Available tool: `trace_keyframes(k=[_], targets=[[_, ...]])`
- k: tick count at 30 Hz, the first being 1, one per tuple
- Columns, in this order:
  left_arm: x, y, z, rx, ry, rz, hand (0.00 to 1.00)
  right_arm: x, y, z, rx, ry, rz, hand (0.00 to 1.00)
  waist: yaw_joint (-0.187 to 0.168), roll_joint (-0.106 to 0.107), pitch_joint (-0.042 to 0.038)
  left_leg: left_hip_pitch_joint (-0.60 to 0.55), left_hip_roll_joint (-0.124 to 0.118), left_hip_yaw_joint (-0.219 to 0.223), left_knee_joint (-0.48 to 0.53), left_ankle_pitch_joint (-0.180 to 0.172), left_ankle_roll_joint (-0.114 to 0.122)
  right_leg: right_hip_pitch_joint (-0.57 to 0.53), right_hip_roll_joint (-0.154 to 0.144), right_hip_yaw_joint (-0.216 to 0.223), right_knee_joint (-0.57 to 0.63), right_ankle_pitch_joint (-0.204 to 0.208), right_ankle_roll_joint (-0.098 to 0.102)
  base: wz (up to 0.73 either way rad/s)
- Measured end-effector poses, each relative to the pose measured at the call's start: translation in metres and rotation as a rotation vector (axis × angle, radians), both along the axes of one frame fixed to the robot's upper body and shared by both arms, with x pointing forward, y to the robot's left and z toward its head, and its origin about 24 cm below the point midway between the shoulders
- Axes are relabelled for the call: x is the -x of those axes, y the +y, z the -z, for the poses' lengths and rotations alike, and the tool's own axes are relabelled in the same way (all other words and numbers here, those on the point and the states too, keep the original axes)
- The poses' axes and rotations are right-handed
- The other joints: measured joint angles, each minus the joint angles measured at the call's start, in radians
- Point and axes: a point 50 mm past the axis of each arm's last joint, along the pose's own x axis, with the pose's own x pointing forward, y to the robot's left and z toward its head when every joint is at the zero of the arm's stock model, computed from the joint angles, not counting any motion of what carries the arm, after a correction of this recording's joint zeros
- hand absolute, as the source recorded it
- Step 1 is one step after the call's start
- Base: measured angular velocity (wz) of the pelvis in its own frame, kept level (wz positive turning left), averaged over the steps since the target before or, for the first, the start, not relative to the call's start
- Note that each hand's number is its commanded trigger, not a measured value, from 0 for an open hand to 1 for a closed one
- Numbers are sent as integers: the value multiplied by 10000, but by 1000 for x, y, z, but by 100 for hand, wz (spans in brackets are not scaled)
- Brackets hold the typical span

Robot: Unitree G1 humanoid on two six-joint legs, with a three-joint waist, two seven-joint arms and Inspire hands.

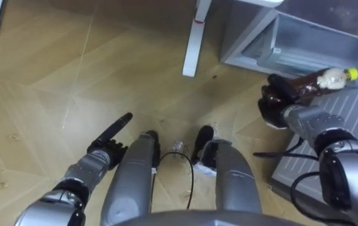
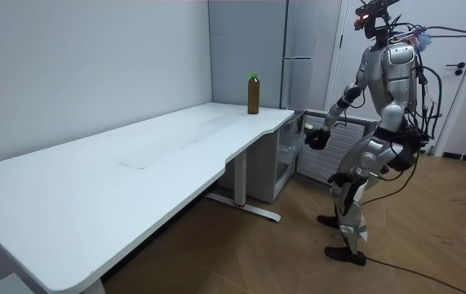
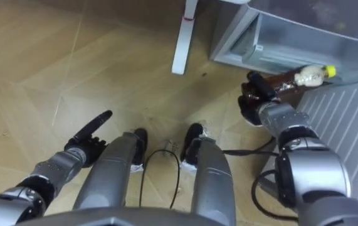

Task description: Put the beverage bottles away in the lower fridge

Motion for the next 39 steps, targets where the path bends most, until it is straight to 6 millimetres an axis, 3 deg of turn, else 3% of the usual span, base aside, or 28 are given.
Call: trace_keyframes(k=[12, 14, 26, 29, 34, 39], targets=[[-1, 1, -2, -1052, -26, 772, 0, -29, -22, -42, 2100, -91, 195, 100, -247, -41, 19, -477, 0, 73, -29, 1, 87, -561, -23, 47, 134, -26, -79, -1], [-1, 2, -4, -1181, -193, 908, 0, -33, -29, -52, 2432, -240, 231, 100, -252, -141, 73, -458, 0, 127, -70, -22, 63, -625, -13, 124, 136, -77, -90, -2], [6, 4, -4, -1148, -364, 422, 0, -41, -30, -69, 1865, -366, 990, 100, -269, -167, 90, -567, 8, 275, 276, -234, 106, -860, -166, 127, 648, -348, -138, -1], [7, 4, -3, -1152, -329, 405, 0, -41, -31, -69, 1774, -337, 1155, 0, -238, -158, 94, -567, -2, 305, 467, -348, 140, -887, -196, 187, 856, -461, -95, 0], [15, 3, 0, -1204, -259, 357, 0, -41, -32, -71, 1632, -509, 1478, 0, -183, -99, 94, -565, 15, 339, 559, -388, 164, -908, -273, 178, 980, -553, -68, 1], [23, 2, 4, -1188, -90, 460, 0, -44, -44, -82, 1789, -1176, 2326, 0, -177, 88, 110, -568, 16, 363, 663, -462, 187, -912, -306, 179, 1072, -598, -63, 0]])
